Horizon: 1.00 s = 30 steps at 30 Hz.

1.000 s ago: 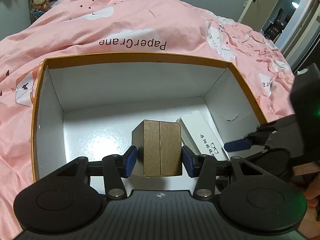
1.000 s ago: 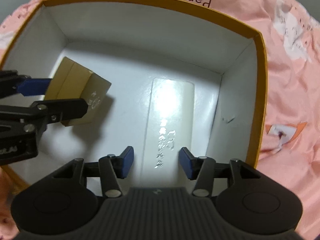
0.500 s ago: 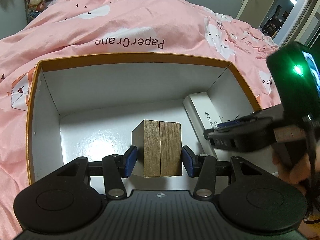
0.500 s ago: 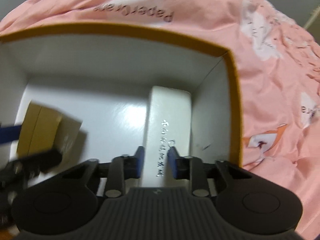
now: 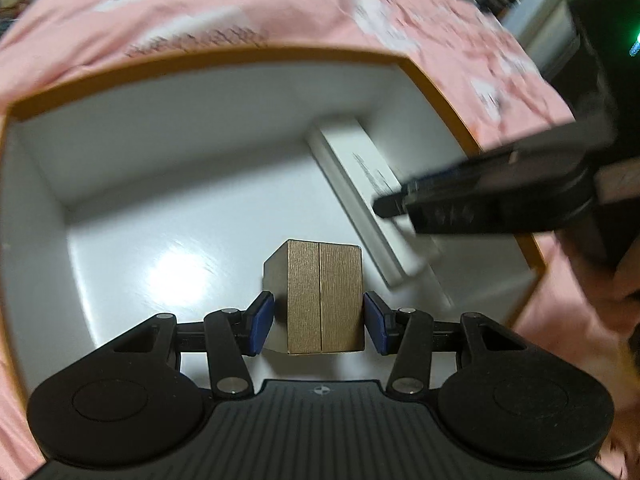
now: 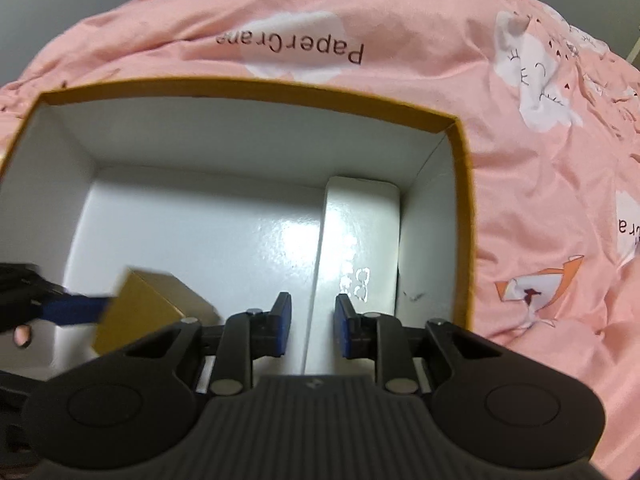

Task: Organize objects
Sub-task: 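Lower the white box into the orange box with the right tool while the left tool places the gold box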

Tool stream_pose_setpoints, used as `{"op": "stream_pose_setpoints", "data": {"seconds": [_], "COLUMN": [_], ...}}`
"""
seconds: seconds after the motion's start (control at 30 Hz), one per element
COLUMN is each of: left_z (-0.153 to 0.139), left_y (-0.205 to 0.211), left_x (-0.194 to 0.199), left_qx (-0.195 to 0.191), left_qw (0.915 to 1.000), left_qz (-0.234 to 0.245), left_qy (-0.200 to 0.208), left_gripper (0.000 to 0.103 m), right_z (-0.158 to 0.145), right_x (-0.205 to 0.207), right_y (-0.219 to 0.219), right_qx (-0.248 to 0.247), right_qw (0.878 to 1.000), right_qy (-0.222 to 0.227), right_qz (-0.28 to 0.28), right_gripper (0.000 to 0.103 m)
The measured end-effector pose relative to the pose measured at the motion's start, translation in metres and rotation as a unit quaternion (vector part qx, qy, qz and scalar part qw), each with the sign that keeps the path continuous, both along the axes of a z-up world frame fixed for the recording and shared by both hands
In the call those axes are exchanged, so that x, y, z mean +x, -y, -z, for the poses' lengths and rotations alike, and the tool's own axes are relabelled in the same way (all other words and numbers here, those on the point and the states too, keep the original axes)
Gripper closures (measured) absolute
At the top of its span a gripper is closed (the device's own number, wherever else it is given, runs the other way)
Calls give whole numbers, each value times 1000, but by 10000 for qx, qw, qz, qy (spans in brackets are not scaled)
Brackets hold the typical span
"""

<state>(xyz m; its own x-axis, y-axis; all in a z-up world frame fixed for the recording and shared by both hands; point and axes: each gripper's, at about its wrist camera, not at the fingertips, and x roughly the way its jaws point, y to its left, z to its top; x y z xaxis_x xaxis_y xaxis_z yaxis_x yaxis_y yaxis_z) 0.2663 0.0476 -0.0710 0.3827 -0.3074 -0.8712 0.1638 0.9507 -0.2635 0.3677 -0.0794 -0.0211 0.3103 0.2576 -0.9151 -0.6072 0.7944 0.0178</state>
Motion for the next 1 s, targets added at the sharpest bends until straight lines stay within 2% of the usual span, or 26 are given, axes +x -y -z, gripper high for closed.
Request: {"op": "stream_pose_setpoints", "data": {"seconds": [0.13,0.2,0.27,0.43,0.53,0.63,0.73,1.0], "left_z": [1,1,2,12,17,17,14,-3], "left_y": [16,21,23,19,17,16,10,-8], "left_x": [-3,-1,2,12,16,16,12,2], "left_qx": [73,70,83,-279,-394,-506,-686,-1190], "left_qw": [9988,9977,9970,9938,9931,9927,9931,9906], "left_qz": [478,654,741,931,916,879,714,173], "left_qy": [-94,-139,-210,-530,-624,-657,-629,-649], "left_gripper": [47,47,47,47,47,48,45,45], "right_z": [-9,-8,-7,5,16,25,24,25], "right_x": [-7,-9,-12,-13,-10,-9,-9,-10], "right_y": [13,16,15,11,8,7,10,18], "right_qx": [620,901,1054,1292,1176,1072,983,466], "right_qw": [9971,9936,9914,9851,9846,9833,9850,9881], "right_qy": [-439,-680,-774,-1132,-1294,-1469,-1418,-1410], "right_qz": [-49,-30,-71,-77,-14,29,86,397], "right_gripper": [77,67,65,65,66,74,74,74]}}
